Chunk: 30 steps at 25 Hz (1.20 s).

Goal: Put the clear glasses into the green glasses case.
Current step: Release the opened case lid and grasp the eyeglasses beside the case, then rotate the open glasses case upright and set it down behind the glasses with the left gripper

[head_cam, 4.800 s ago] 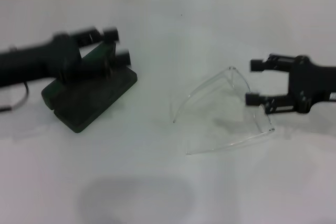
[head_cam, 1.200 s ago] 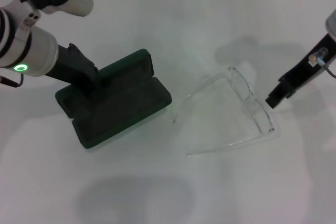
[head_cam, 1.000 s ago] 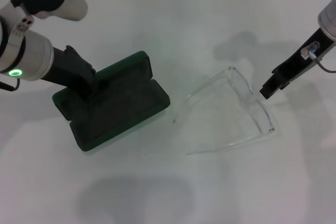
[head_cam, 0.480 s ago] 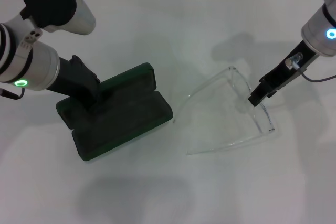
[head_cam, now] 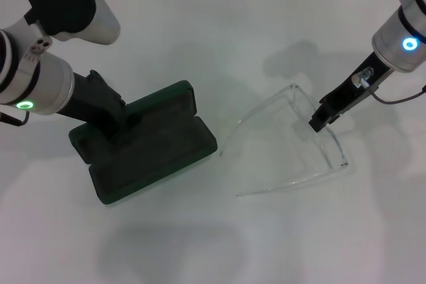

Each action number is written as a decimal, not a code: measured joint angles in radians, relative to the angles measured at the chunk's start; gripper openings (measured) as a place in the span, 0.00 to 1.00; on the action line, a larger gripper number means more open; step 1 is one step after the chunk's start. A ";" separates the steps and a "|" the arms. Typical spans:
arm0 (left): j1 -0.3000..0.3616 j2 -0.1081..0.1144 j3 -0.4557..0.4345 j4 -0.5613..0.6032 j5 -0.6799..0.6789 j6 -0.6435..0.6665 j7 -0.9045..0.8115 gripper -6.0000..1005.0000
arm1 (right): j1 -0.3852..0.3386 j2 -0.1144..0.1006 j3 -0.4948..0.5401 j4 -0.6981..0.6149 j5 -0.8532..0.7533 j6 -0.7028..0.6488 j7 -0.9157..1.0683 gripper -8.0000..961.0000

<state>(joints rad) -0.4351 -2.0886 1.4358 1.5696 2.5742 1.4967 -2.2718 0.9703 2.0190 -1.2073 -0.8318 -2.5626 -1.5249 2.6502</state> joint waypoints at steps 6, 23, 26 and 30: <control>-0.001 0.000 0.000 0.001 0.026 -0.001 0.000 0.09 | 0.018 0.000 -0.006 0.049 -0.007 0.012 -0.004 0.32; -0.006 0.000 -0.002 0.001 0.044 -0.005 0.000 0.09 | 0.019 0.003 -0.032 0.066 -0.008 0.048 0.008 0.18; -0.006 0.000 -0.002 0.001 0.049 -0.005 0.000 0.09 | 0.021 0.003 -0.040 0.078 -0.009 0.050 0.008 0.17; -0.007 -0.001 -0.002 0.001 0.050 -0.004 0.000 0.09 | 0.018 0.003 -0.051 0.076 -0.007 0.052 0.008 0.14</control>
<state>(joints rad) -0.4418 -2.0892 1.4334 1.5706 2.6238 1.4926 -2.2720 0.9887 2.0217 -1.2581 -0.7555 -2.5699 -1.4727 2.6579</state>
